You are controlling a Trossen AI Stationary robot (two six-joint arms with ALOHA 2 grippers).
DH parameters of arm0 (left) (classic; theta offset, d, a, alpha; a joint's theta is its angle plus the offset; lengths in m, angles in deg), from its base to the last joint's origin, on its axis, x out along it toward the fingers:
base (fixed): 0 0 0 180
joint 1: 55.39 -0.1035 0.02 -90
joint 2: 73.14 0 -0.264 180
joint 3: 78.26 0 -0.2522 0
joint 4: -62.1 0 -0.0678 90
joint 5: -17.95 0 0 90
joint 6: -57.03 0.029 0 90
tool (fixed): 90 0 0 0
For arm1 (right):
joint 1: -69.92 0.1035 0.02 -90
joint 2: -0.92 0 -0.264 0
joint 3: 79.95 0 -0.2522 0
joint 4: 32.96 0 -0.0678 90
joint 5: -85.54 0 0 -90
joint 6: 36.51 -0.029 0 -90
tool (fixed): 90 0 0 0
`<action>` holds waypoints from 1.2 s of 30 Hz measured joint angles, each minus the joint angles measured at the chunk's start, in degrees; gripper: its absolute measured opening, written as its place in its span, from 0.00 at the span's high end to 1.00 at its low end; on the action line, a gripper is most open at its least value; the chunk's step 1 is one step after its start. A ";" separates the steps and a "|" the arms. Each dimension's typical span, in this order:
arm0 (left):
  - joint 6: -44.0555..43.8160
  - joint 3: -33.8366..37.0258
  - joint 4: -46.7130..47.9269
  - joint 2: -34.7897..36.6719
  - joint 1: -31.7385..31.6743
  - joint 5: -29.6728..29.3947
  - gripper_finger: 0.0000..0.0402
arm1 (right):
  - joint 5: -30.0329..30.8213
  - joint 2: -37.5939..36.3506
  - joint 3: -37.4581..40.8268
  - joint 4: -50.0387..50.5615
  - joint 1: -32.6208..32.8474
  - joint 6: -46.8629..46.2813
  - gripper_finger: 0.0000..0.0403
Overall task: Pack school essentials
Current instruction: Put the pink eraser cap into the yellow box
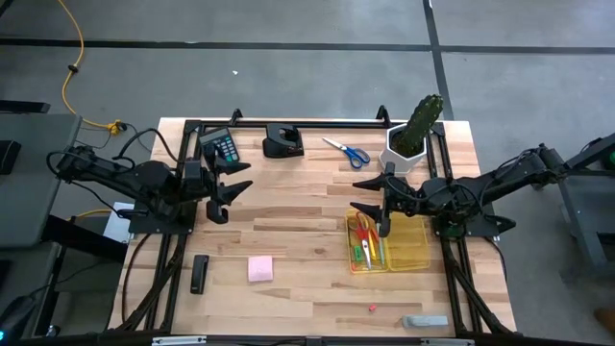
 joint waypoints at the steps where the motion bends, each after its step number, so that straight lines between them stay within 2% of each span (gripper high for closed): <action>1: -0.36 0.00 0.09 -0.01 0.01 0.00 0.53 | 0.00 0.00 0.00 0.01 0.00 -0.14 0.41; 6: -4.19 0.00 2.07 -0.11 0.01 0.00 0.53 | -0.21 0.02 0.00 0.67 0.00 -4.67 0.41; 14: -0.31 0.00 1.95 -0.33 0.01 -1.67 0.53 | 0.68 0.20 -0.02 1.05 -0.70 0.26 0.41; 28: -3.15 0.00 1.30 -0.42 -0.01 -4.45 0.53 | 1.41 0.20 -0.02 0.85 -1.40 -6.28 0.41; 32: -3.16 0.00 1.50 -0.42 0.01 -4.42 0.53 | -3.36 0.95 -0.78 2.87 -0.91 -11.01 0.41; 36: -3.16 0.00 1.50 -0.42 -0.01 -4.42 0.53 | -9.30 5.39 -7.32 17.15 3.11 -15.52 0.41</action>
